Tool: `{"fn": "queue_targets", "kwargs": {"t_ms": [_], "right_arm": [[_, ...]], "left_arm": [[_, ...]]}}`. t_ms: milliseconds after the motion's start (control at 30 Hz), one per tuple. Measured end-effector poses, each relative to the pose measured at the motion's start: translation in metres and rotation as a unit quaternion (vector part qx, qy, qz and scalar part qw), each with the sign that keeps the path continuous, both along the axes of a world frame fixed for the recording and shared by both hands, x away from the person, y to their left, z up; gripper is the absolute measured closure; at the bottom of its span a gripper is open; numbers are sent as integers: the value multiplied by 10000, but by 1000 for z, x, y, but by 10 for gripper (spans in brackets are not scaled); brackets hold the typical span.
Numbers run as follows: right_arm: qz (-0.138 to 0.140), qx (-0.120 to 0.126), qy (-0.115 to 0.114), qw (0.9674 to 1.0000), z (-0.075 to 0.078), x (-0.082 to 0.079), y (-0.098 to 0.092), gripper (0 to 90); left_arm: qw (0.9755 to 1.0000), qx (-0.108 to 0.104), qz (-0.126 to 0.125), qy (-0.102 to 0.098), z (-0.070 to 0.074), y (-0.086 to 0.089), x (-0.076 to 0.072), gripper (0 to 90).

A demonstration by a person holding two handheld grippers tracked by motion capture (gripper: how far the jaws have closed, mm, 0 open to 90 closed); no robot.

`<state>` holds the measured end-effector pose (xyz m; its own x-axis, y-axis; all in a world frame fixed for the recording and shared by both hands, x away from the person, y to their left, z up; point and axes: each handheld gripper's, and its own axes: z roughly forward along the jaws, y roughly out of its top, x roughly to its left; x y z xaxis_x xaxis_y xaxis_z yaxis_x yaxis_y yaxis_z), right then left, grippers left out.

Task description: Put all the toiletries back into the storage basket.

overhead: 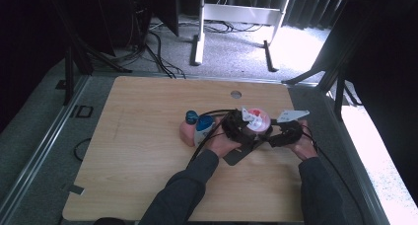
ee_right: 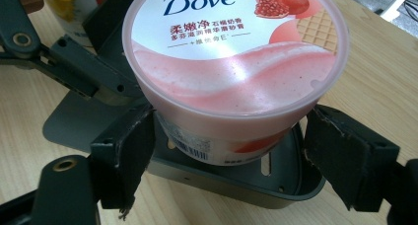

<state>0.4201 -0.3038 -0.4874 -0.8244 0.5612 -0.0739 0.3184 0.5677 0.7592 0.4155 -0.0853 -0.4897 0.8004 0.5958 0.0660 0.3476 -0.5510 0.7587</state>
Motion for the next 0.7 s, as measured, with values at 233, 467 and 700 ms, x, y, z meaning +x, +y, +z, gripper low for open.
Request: {"fn": "queue_targets", "kwargs": {"t_ms": [233,467,700], "right_arm": [[-124,-142,70,9998,-7,7,1,199],[-237,-195,248,9992,-15,12,0,203],[-311,-222,369,9986,-21,15,0,204]], "left_arm": [[9999,64,113,102,-9,-7,7,183],[9995,143,200,210,-17,-12,12,184],[9988,147,281,378,-22,-14,14,201]]}}
